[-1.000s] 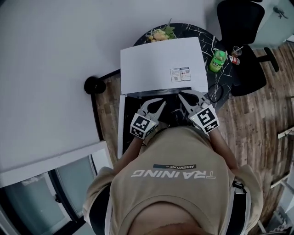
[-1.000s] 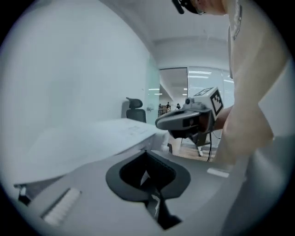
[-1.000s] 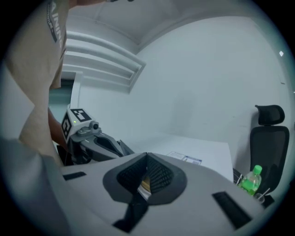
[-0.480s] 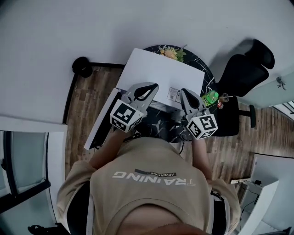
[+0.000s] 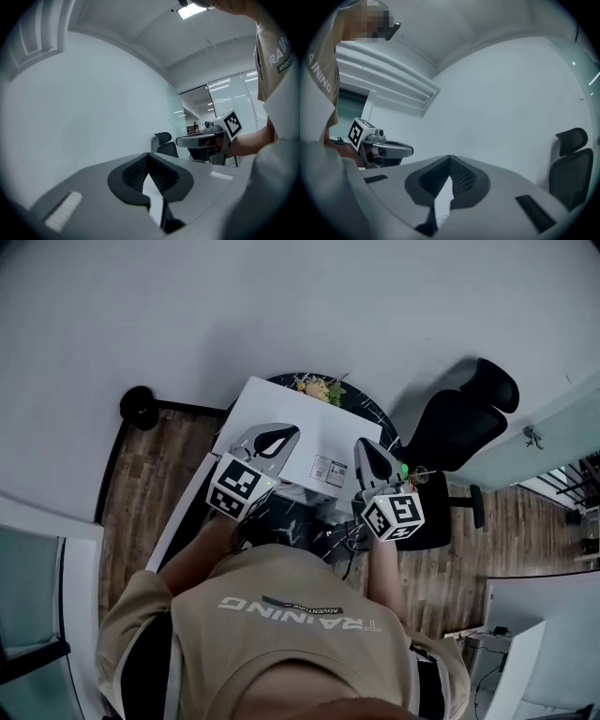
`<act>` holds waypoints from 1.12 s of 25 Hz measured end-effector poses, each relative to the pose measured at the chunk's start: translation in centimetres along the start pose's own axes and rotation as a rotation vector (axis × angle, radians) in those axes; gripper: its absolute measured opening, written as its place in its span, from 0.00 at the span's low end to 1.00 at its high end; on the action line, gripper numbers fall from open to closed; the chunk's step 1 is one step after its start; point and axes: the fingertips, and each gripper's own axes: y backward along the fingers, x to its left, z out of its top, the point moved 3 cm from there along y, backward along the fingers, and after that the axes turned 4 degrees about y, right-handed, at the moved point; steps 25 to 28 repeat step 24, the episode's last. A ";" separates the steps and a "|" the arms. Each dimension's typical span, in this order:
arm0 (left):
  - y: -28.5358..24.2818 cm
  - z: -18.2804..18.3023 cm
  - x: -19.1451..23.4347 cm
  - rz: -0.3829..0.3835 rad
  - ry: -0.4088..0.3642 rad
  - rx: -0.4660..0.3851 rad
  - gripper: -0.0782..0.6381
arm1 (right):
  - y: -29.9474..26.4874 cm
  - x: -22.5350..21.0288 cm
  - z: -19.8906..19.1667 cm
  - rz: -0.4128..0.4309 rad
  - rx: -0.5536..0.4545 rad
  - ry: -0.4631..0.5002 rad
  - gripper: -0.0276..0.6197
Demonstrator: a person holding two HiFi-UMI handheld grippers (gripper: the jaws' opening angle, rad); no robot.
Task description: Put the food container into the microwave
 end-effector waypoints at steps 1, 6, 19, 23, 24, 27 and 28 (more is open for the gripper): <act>-0.3 0.3 0.2 -0.001 0.001 -0.004 0.12 | 0.1 -0.1 0.0 -0.008 0.005 0.003 0.06; -2.2 1.8 0.0 -0.036 -0.036 -0.027 0.12 | 0.6 0.2 0.3 -0.019 0.029 0.085 0.06; -4.0 0.5 -2.5 -0.102 -0.079 0.033 0.12 | 1.1 -0.4 -0.9 0.010 0.041 0.051 0.06; -3.4 -0.6 -1.4 -0.066 -0.063 0.054 0.12 | 0.8 0.2 -1.6 0.034 0.040 0.050 0.06; -3.2 -1.0 -1.1 -0.058 -0.056 0.061 0.12 | 0.8 0.4 -1.8 0.034 0.044 0.054 0.06; -3.2 -1.0 -1.1 -0.058 -0.056 0.061 0.12 | 0.8 0.4 -1.8 0.034 0.044 0.054 0.06; -3.2 -1.0 -1.1 -0.058 -0.056 0.061 0.12 | 0.8 0.4 -1.8 0.034 0.044 0.054 0.06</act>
